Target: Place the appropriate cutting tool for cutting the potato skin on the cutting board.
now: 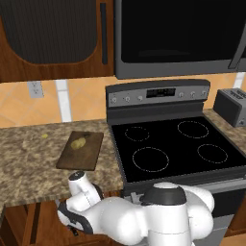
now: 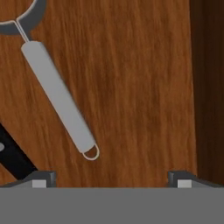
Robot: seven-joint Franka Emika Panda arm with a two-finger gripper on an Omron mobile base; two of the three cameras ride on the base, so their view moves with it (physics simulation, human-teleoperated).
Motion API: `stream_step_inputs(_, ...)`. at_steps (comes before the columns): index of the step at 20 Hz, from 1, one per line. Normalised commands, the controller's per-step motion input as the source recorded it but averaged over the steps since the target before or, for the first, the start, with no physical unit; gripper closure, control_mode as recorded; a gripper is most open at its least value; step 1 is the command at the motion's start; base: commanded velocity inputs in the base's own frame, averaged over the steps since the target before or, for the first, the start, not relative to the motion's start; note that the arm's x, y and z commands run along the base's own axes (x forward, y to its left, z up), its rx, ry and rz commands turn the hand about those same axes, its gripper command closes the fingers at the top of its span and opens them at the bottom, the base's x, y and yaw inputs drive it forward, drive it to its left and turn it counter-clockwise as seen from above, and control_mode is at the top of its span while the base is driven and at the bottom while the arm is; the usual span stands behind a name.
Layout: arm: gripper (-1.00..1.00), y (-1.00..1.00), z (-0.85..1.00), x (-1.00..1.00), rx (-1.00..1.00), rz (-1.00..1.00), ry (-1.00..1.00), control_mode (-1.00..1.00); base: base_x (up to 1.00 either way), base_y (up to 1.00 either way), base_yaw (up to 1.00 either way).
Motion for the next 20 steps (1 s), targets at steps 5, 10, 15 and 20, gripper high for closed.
stream_step_inputs(5,-1.00,0.10,-0.23,0.18,0.00,0.00,0.00,-1.00,0.00,0.00,0.00)
stream_step_inputs(10,-1.00,0.14,-0.28,0.19,0.00,0.00,0.00,-1.00,0.00,0.00,0.00)
stream_step_inputs(15,-1.00,0.12,-0.22,0.15,0.00,0.00,0.00,-1.00,0.00,0.00,0.00)
stream_step_inputs(20,-1.00,0.11,-0.29,0.01,0.00,0.00,0.00,-1.00,0.00,0.00,0.00)
